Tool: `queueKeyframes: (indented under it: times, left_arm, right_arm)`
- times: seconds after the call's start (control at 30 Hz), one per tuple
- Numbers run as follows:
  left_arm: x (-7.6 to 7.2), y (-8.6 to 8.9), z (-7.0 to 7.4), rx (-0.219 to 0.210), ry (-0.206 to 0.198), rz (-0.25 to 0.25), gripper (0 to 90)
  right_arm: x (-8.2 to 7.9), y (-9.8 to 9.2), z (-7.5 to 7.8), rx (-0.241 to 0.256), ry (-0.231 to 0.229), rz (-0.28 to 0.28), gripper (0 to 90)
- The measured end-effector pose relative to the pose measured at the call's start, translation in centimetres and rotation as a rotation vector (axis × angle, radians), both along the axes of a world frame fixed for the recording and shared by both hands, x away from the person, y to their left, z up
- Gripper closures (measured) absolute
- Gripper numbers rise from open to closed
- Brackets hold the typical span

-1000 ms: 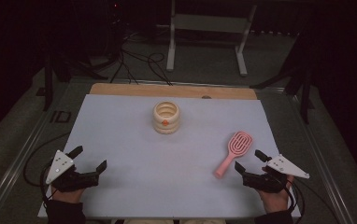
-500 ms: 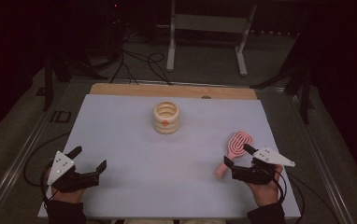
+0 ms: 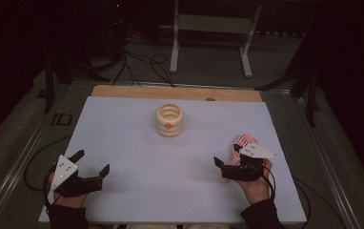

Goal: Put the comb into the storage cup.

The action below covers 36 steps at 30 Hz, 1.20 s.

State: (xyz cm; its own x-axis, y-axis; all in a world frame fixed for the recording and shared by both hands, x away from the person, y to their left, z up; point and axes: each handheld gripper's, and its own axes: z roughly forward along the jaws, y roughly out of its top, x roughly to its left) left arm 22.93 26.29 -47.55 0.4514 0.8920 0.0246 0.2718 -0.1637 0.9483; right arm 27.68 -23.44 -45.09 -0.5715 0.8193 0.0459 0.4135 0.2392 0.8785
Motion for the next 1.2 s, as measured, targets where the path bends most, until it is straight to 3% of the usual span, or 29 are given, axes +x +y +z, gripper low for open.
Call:
queueKeyframes:
  times: [0.23,0.4,0.43,0.47,0.5,0.53,0.57,0.67,0.7,0.73,0.77,0.8,0.93,1.2]
  left_arm:
    - [0.0,-0.3,-0.1,0.005,0.000,-0.010,0.7]
    - [0.0,-0.3,-0.3,0.008,0.002,-0.008,0.7]
    - [0.0,-0.3,-0.3,0.008,0.002,-0.008,0.7]
    - [0.0,-0.3,-0.3,0.006,0.002,-0.007,0.7]
    - [0.0,-0.2,-0.3,0.005,0.002,-0.004,0.7]
    - [0.0,-0.2,-0.3,0.005,0.002,-0.004,0.7]
    - [0.0,-0.2,-0.3,0.005,0.001,-0.002,0.6]
    - [0.0,-0.2,-0.3,0.006,0.001,-0.001,0.7]
    - [0.0,-0.2,-0.4,0.008,0.001,0.000,0.7]
    - [0.0,-0.2,-0.4,0.008,0.001,0.000,0.7]
    - [0.0,-0.2,-0.4,0.007,0.001,0.000,0.7]
    - [0.1,-0.2,-0.5,0.008,0.001,0.000,0.7]
    - [0.1,-0.3,-0.5,0.014,0.005,-0.002,0.7]
    - [0.1,-0.4,-0.6,0.019,0.007,-0.006,0.7]
  right_arm:
    - [0.9,0.7,-0.9,-0.016,0.050,-0.004,16.5]
    - [1.4,1.4,-1.5,-0.001,0.099,0.015,33.7]
    - [1.4,1.4,-1.5,-0.001,0.099,0.015,33.7]
    - [1.4,1.5,-1.6,-0.001,0.105,0.018,38.4]
    - [1.5,1.8,-1.8,-0.005,0.113,0.031,49.8]
    - [1.5,1.8,-1.8,-0.005,0.113,0.031,49.8]
    - [1.5,2.0,-1.9,-0.006,0.121,0.044,61.1]
    - [1.5,2.1,-2.0,-0.004,0.120,0.051,65.2]
    - [1.5,2.2,-2.1,-0.008,0.120,0.052,73.3]
    - [1.5,2.2,-2.1,-0.008,0.120,0.052,73.3]
    - [1.4,2.4,-2.2,-0.019,0.120,0.052,85.6]
    - [1.5,2.5,-2.3,-0.036,0.120,0.050,89.5]
    - [1.5,2.8,-3.0,-0.091,0.143,0.050,90.0]
    - [1.7,2.9,-3.9,-0.146,0.184,0.036,90.0]
